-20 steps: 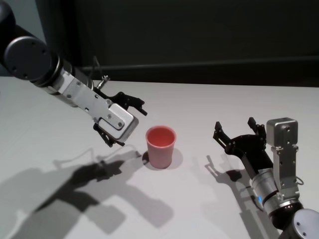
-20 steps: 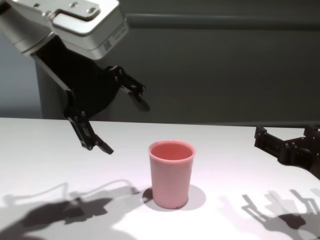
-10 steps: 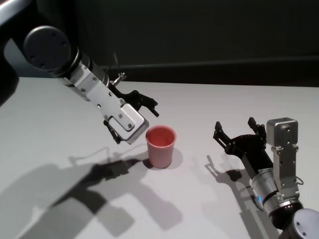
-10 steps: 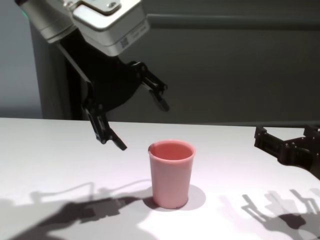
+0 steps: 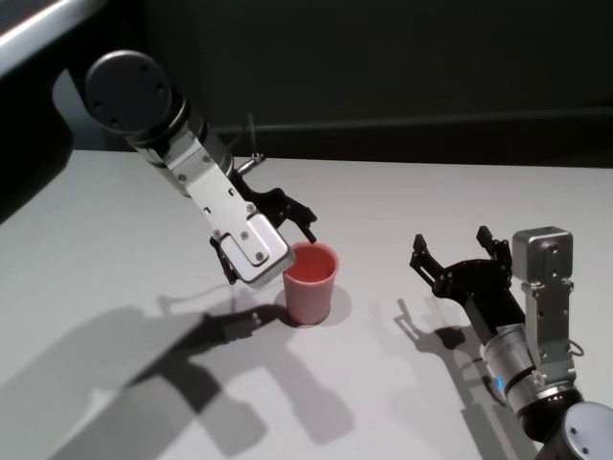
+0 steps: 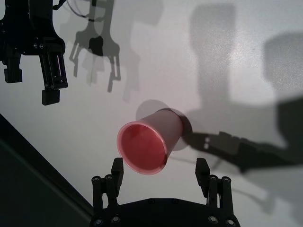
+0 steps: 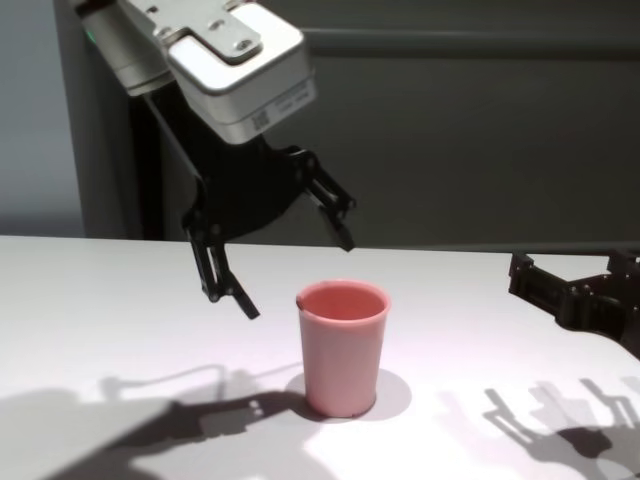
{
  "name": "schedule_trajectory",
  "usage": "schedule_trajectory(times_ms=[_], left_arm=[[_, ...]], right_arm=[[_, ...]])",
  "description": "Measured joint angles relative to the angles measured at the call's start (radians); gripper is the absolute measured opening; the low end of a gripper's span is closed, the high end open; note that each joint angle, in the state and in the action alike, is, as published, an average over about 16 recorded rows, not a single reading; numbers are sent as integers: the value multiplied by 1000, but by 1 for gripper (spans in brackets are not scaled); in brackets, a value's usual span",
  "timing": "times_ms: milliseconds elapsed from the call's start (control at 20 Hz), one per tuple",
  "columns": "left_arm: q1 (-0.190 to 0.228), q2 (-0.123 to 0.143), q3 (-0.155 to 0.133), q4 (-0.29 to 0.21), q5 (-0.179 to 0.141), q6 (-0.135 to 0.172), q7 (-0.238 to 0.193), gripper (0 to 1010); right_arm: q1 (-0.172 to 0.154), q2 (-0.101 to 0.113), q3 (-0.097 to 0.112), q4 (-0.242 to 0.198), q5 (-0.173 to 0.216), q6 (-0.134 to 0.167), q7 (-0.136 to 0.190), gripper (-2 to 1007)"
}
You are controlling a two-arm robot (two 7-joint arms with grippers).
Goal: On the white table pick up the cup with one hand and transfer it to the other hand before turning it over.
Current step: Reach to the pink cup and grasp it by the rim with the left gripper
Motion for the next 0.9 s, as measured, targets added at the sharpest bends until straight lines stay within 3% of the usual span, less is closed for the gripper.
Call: schedule_trajectory(times_ms=[900], left_arm=[[-66,-91,88,163,-6,-101,-24,1001]], right_arm=[[0,0,0,0,0,0,0,1000]])
